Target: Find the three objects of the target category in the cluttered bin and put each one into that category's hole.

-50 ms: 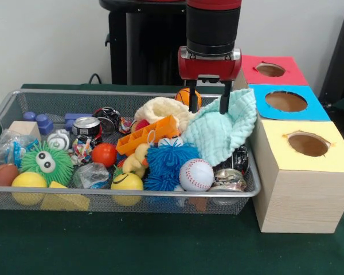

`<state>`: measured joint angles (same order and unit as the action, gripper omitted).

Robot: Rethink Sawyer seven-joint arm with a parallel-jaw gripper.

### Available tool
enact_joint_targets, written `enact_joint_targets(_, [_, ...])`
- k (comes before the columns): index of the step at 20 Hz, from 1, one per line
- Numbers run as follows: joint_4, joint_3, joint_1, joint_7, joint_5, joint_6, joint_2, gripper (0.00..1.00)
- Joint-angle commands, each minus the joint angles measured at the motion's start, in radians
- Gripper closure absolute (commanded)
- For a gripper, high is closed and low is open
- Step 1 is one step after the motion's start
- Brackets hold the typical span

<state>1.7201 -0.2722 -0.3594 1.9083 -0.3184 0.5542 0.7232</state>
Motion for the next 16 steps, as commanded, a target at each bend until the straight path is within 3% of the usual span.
enact_joint_targets(1, [-0.152, -0.141, -0.058, -0.279, -0.064, 0.166, -0.037, 0.00])
enact_joint_targets(6, [-0.164, -0.173, -0.105, -0.326, -0.068, 0.254, -0.015, 0.00])
enact_joint_targets(16, [-0.175, -0.230, -0.194, -0.380, -0.152, 0.229, -0.043, 0.00])
